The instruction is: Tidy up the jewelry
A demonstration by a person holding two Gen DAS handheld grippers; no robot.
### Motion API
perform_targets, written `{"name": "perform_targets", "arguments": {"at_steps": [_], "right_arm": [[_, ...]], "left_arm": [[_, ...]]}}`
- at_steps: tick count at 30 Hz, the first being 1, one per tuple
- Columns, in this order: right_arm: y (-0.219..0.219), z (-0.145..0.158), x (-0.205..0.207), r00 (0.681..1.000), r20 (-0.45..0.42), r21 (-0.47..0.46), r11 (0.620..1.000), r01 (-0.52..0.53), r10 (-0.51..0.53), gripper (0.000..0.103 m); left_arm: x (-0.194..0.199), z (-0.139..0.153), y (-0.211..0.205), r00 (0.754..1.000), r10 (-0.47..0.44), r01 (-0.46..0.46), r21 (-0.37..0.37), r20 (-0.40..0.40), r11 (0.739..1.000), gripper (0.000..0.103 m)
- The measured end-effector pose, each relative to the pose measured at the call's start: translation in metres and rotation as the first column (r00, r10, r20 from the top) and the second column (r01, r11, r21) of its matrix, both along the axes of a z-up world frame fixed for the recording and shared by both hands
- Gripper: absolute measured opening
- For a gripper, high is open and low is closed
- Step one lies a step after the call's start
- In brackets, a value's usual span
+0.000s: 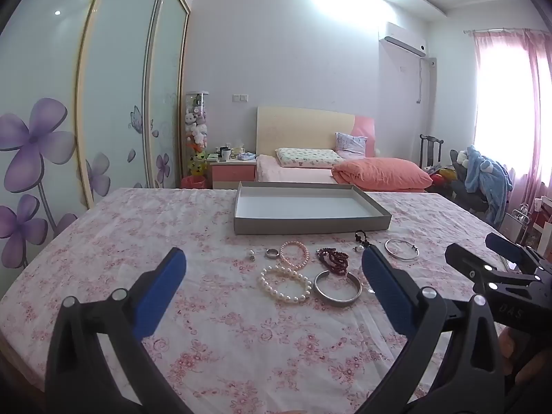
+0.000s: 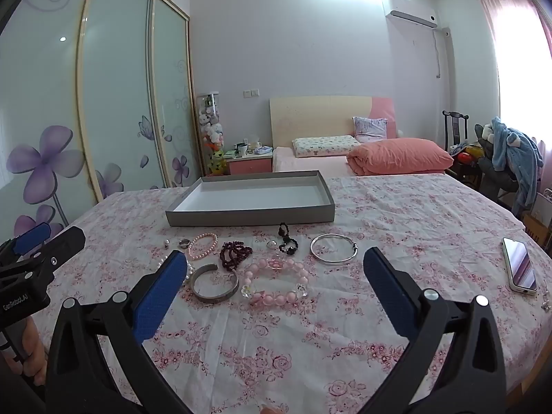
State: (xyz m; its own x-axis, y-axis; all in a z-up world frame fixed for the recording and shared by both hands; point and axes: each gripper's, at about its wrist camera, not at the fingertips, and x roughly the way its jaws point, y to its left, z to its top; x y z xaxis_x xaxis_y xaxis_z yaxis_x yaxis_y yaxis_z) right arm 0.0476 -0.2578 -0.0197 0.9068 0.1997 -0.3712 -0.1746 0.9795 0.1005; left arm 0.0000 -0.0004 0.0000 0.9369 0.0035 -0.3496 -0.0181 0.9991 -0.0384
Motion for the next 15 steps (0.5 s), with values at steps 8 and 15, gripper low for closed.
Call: {"name": "perform_targets", "arguments": {"at_steps": [8,15], "right_arm": [[-0.0001,-0.0003,0.0005,1.0,-0.005,0.003,1.0,-0.001,0.001,0.101],[-0.0005,-0.0015,0.001,1.0,-0.007,0.003,1.0,-0.001,0.001,0.101]], "left_arm": [[-0.0016,0.0011,-0.0006,1.0,0.006,-0.006,-0.004,-0.001,1.0,0.099],[-0.0003,0.0007,-0.0005,1.0,0.003,-0.003,-0.007,-0.007,1.0,0.099]]}}
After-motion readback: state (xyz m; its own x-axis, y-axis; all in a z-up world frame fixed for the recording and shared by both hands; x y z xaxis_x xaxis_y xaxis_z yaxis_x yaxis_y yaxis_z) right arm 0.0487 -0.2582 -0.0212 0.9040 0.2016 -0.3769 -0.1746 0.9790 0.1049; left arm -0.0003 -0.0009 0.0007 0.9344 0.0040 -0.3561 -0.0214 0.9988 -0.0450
